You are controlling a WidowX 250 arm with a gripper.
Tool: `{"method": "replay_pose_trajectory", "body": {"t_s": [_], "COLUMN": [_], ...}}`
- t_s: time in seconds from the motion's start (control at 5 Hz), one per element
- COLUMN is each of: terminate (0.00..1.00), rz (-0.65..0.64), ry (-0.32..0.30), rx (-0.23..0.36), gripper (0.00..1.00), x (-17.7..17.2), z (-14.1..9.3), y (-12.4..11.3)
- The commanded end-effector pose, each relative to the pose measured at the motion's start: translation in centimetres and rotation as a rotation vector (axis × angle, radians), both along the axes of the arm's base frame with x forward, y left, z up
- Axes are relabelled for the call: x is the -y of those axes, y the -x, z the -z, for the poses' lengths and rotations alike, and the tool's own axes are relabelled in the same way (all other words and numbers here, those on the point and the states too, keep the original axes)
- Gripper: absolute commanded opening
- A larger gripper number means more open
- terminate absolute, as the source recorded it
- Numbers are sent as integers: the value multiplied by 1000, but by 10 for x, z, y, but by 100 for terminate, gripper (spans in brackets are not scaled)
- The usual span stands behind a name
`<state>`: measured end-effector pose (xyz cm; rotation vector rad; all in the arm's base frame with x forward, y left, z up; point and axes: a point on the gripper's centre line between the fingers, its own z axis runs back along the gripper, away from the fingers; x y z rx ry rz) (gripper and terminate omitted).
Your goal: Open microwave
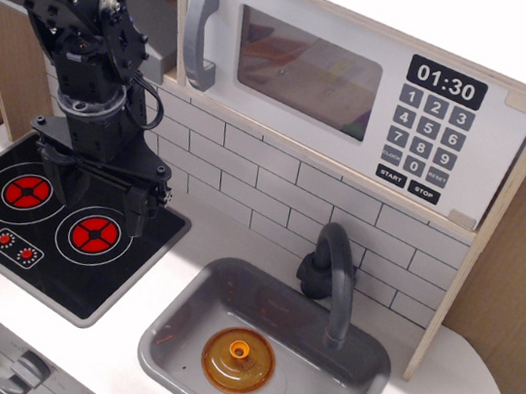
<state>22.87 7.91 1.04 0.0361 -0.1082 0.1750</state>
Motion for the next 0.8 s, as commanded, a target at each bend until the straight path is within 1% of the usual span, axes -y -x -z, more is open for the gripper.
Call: {"method": "replay_pose_trajectory", "body": {"t_s": [0.0, 0.2, 0.4, 0.6], "terminate": [0, 0, 0, 0], "rz": [0, 55, 58, 44], "ry": [0, 62, 96, 85], "rx": [0, 68, 137, 222], "gripper": [100, 100, 100, 100], "x": [0, 0, -3, -9], "z": [0, -50, -84, -107], "y": [0, -24, -42, -63]}}
